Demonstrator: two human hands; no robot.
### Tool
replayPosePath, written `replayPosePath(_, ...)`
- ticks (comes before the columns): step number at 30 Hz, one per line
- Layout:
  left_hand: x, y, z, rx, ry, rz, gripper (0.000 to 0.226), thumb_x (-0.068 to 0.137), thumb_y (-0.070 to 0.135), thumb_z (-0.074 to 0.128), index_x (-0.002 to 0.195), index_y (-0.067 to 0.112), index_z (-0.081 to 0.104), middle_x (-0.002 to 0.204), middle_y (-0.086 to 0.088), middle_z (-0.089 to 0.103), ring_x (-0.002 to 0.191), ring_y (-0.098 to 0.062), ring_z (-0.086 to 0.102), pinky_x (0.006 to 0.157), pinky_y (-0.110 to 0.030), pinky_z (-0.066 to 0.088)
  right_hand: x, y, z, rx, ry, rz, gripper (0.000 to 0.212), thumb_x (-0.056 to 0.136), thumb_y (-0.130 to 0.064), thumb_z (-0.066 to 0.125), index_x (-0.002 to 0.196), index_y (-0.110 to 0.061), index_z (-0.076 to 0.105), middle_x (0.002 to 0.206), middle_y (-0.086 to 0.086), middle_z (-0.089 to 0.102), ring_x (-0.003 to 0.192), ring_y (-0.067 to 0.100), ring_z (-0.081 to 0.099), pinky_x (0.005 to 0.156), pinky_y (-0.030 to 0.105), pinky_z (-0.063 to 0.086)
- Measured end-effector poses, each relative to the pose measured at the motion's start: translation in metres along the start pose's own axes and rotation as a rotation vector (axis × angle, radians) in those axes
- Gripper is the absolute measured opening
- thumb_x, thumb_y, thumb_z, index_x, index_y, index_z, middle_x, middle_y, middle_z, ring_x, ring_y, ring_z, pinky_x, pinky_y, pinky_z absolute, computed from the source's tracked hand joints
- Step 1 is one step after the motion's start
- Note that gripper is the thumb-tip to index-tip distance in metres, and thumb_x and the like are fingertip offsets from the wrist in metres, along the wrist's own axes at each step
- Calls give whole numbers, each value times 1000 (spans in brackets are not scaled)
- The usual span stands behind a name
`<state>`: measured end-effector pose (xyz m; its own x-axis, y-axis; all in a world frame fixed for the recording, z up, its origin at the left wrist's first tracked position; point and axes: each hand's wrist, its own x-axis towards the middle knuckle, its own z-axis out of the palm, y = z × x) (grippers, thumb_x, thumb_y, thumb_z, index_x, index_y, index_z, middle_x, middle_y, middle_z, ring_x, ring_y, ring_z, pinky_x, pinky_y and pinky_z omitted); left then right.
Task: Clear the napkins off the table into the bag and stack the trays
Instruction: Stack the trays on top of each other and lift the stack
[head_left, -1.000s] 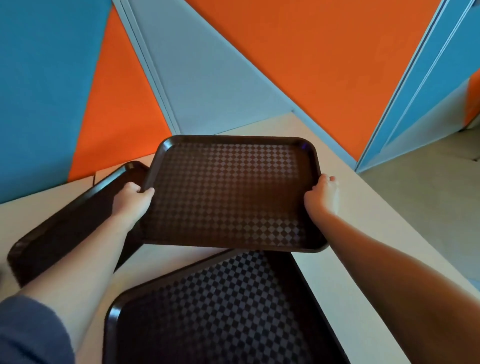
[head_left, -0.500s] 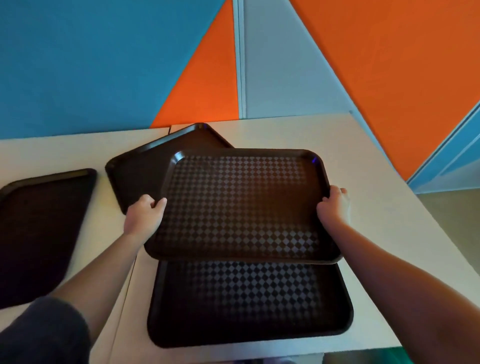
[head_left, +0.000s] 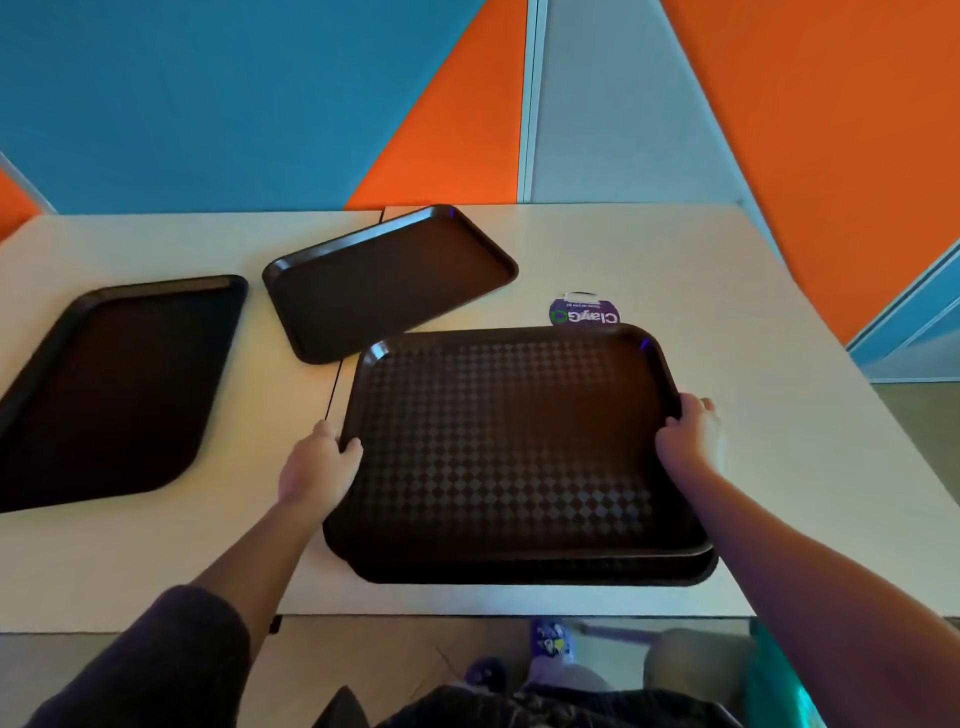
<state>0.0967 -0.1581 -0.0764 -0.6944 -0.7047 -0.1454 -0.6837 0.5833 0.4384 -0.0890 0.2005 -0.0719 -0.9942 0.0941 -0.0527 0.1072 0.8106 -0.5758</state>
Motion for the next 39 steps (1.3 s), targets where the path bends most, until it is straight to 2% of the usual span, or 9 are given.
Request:
replayPosePath(5,-13,-11,11,34,-58,71,33,94,30,47,119,9,48,103,-14,65,95,-34,61,77,-39,51,-18,15,8,-30,-4,25,26,82,3,46,106,-2,52,110,16,45,96,38,50,76,36,40)
replayPosePath(9,-16,-15,17,81,-32,155,32,96,29,43,119,8,46,94,-12,66,84,-31,63,69,-37,51,-23,19,12,-91,-13,59,22,84,4,45,103,-1,54,112,15,42,103,36,44,82,38,41)
replayPosePath(13,-14,-17,15,163,-15,215,38,96,34,40,126,10,44,103,-9,67,90,-28,64,67,-31,44,-28,11,16,-254,-29,136,28,80,7,46,106,-1,53,118,16,40,109,36,37,81,38,41)
replayPosePath(17,-10,-18,15,159,2,232,30,96,34,39,112,10,51,96,-8,66,81,-25,60,64,-30,41,-29,1,22,-326,27,266,31,83,5,45,113,0,52,123,18,40,115,38,34,93,47,43)
replayPosePath(21,-9,-14,24,131,-33,232,27,95,30,43,105,8,54,91,-8,65,84,-27,61,63,-29,38,-24,2,21,-353,82,373,32,83,-1,46,115,-2,51,123,22,43,115,39,37,96,45,34)
replayPosePath(24,-8,-10,29,63,-15,176,26,93,25,49,108,5,57,93,-12,67,87,-30,62,66,-28,40,-16,3,18,-355,42,383,36,84,-6,47,119,-1,48,125,20,43,116,39,41,98,45,34)
replayPosePath(28,-5,-9,29,45,9,170,23,92,24,53,106,6,57,87,-10,66,74,-20,55,63,-27,41,-7,4,18,-346,4,355,41,84,-9,50,124,1,46,125,18,43,117,37,44,98,45,37)
replayPosePath(34,-1,-5,27,42,-22,114,18,90,29,53,101,15,56,90,0,64,75,-13,56,64,-28,45,3,-11,21,-395,-14,391,44,86,-11,48,128,1,42,127,16,40,119,32,39,98,43,36)
replayPosePath(39,20,6,15,-17,-18,74,47,90,48,47,122,15,54,121,-2,59,108,-20,57,87,-38,48,23,-42,26,-345,-44,184,49,83,-9,51,130,-4,39,129,14,40,121,32,37,101,45,32)
